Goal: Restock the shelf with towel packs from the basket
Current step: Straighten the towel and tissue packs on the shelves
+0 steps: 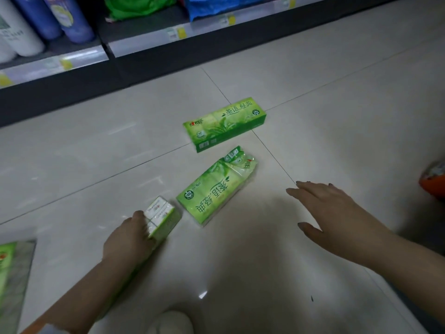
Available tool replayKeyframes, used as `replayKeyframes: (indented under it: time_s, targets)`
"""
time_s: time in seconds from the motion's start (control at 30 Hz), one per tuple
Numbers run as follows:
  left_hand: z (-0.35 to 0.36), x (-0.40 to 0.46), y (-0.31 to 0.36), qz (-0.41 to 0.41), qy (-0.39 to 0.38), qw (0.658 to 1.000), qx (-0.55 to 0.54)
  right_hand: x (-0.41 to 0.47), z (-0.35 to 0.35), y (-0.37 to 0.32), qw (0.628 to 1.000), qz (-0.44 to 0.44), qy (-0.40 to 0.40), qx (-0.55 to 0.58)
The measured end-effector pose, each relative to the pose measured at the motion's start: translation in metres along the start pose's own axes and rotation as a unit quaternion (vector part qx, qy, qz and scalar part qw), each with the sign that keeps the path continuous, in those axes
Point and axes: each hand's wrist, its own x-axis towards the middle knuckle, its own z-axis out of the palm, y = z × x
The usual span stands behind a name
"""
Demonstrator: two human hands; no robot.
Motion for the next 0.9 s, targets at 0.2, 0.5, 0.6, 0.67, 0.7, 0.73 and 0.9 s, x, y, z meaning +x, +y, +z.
replayKeyframes:
  time_s: [0.2,0.5,0.6,0.67,0.7,0.73,0.9]
  targets:
    - [-0.042,-0.005,0.006,0.034,0.031,0.998,-0.038,-0.01,-0.007,0.001,1.0,0.008,0.004,-0.009]
    - [-0.162,-0.052,0.079,0.218,0.059,0.965,-0.135,-0.004,-0.071,-0.005,0.998,0.0,0.014,0.053]
    - [-0.202,-0.07,0.111,0.281,0.053,0.944,-0.165,-0.003,-0.106,-0.006,0.992,0.004,0.048,0.118]
    - [-0.228,-0.081,0.131,0.312,0.063,0.926,-0.204,-0.005,-0.129,-0.003,0.98,0.011,0.088,0.179]
    - [-0.24,-0.088,0.142,0.326,0.071,0.914,-0.23,-0.008,-0.141,-0.001,0.972,0.015,0.108,0.208]
    - [-0.253,-0.094,0.152,0.342,0.074,0.899,-0.263,-0.011,-0.152,0.001,0.963,0.016,0.132,0.236]
    - [-0.308,-0.124,0.207,0.472,0.029,0.784,-0.402,-0.03,-0.217,0.011,0.907,-0.006,0.2,0.369]
